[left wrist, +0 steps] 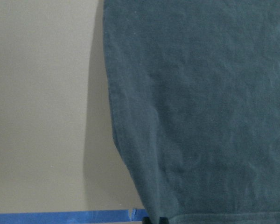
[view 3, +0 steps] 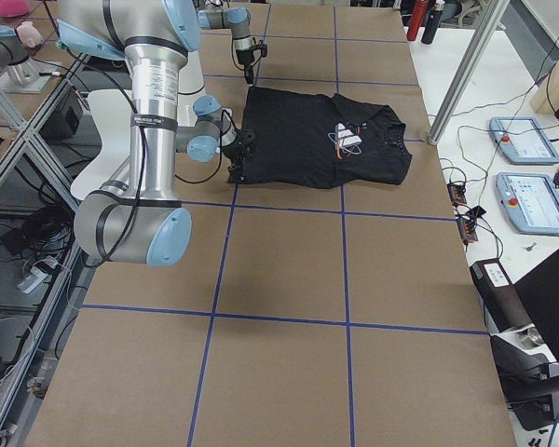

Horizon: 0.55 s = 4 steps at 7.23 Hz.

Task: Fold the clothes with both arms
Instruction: 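Lower both grippers to the hem corners nearest the robot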

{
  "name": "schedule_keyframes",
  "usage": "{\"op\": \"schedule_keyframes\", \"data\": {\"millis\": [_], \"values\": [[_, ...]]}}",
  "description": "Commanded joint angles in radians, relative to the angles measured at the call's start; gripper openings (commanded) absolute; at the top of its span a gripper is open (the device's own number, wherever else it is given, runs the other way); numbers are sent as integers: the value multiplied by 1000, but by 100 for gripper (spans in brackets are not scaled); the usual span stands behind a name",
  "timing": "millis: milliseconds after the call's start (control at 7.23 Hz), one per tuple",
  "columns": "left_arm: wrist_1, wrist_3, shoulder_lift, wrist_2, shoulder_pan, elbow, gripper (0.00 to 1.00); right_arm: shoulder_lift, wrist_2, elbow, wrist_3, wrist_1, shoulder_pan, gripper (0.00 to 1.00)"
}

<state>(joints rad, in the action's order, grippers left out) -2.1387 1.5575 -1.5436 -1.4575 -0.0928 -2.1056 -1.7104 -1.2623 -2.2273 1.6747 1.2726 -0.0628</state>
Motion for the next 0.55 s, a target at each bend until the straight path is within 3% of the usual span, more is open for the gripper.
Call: {"op": "schedule_keyframes", "data": {"millis": [0, 277, 415], "values": [[-1, -1, -4, 3, 2, -5, 0, -9, 79, 3, 89, -1, 87, 84], [-1, -4, -4, 9, -4, -19, 0, -1, 116, 5, 100, 1, 133, 54], [-1, -4, -4, 9, -5, -21, 0, -1, 130, 9, 100, 2, 155, 53]]}}
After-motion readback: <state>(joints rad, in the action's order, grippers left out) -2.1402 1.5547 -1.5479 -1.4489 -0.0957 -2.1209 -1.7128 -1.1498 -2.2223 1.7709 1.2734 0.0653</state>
